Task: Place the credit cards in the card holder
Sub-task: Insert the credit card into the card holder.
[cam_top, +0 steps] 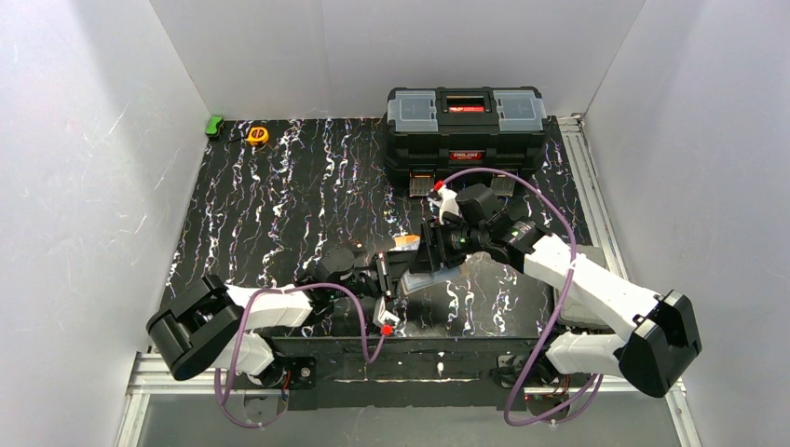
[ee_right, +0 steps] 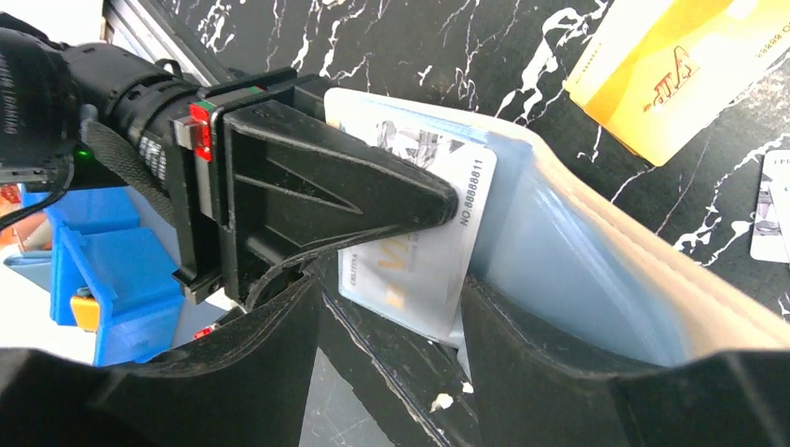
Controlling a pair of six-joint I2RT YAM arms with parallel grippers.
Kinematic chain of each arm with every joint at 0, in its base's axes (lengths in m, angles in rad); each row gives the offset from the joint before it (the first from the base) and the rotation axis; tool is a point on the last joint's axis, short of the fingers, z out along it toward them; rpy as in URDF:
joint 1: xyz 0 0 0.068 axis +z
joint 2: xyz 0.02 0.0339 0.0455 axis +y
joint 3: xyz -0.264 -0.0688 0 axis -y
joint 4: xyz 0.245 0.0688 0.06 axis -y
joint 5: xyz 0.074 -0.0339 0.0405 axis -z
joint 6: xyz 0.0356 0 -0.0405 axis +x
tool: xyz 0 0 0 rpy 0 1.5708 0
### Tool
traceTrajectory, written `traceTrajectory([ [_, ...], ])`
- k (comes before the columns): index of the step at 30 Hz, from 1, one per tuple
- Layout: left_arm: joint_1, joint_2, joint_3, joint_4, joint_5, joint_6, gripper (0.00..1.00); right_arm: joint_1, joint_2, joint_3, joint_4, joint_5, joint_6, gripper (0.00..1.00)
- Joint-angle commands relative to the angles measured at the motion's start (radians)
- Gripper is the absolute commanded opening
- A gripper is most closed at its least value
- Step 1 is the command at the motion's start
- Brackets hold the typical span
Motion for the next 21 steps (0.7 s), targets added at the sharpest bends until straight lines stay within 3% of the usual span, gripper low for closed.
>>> traceTrajectory([
  [1, -0.007, -0.128, -0.087, -0.078, 0.022, -0.001, 0.0, -0.022, -0.072, 0.002, 0.02, -0.005, -0.005, 0.64],
  [11, -0.006, -0.461, -0.176, -0.634, 0.003, 0.009, 0.0, -0.084, -0.092, -0.028, -0.093, 0.075, -0.04, 0.69],
  [16, -0.006, -0.475, -0.147, -0.727, -0.024, -0.066, 0.0, -0.084, -0.023, -0.003, -0.159, 0.166, -0.057, 0.74],
  [21, -0.007, -0.489, -0.022, -1.066, -0.003, -0.102, 0.0, -0.084, 0.014, -0.027, -0.143, 0.186, -0.051, 0.79],
])
